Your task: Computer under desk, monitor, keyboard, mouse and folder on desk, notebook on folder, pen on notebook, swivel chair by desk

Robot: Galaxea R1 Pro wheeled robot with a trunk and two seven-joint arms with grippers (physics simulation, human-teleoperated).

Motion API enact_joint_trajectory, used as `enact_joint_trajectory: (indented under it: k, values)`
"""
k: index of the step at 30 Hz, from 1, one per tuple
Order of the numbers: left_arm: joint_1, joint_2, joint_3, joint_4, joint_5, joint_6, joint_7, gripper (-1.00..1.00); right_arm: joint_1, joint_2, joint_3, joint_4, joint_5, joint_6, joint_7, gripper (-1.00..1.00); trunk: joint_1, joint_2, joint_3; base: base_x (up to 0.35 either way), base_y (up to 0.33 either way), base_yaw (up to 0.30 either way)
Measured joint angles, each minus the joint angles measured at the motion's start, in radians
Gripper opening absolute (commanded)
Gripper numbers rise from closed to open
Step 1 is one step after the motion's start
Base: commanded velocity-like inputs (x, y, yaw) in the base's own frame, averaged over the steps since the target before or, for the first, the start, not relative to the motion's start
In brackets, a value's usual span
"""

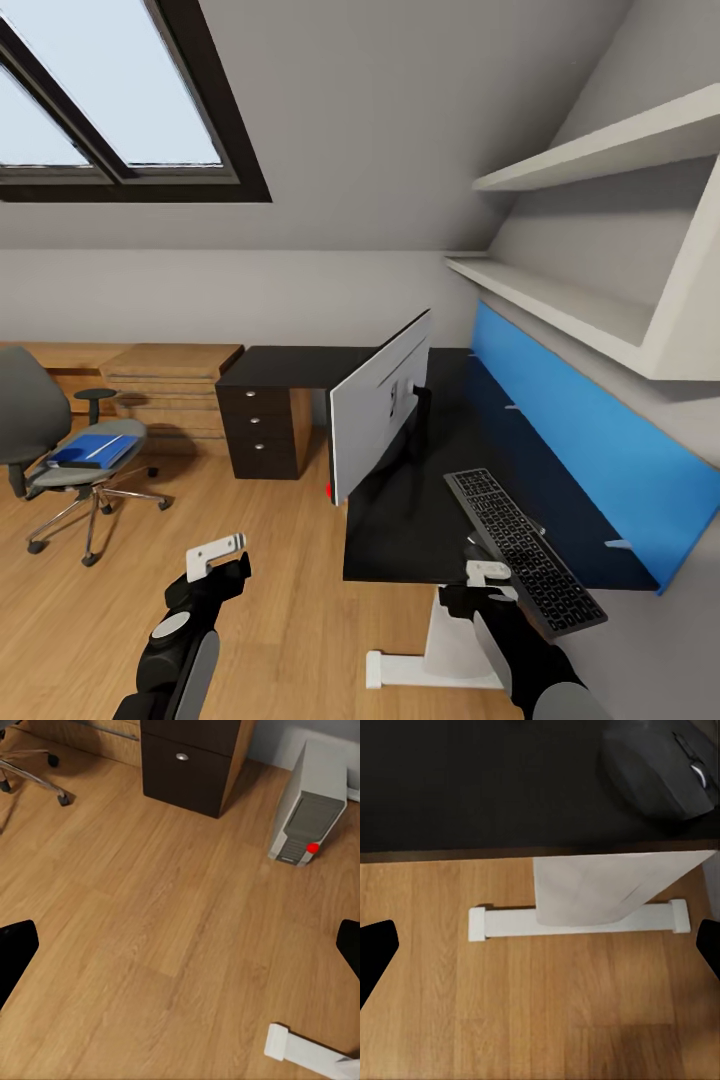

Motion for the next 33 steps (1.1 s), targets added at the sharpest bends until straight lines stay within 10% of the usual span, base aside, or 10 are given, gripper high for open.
enact_joint_trajectory:
  k: [33]
  values:
    - [0.0, 0.001, 0.0, 0.001, -0.002, 0.002, -0.001, 1.0, -0.003, -0.044, -0.012, 0.001, -0.018, 0.018, 0.001, 1.0, 0.0, 0.0, 0.0, 0.05, -0.051, 0.0]
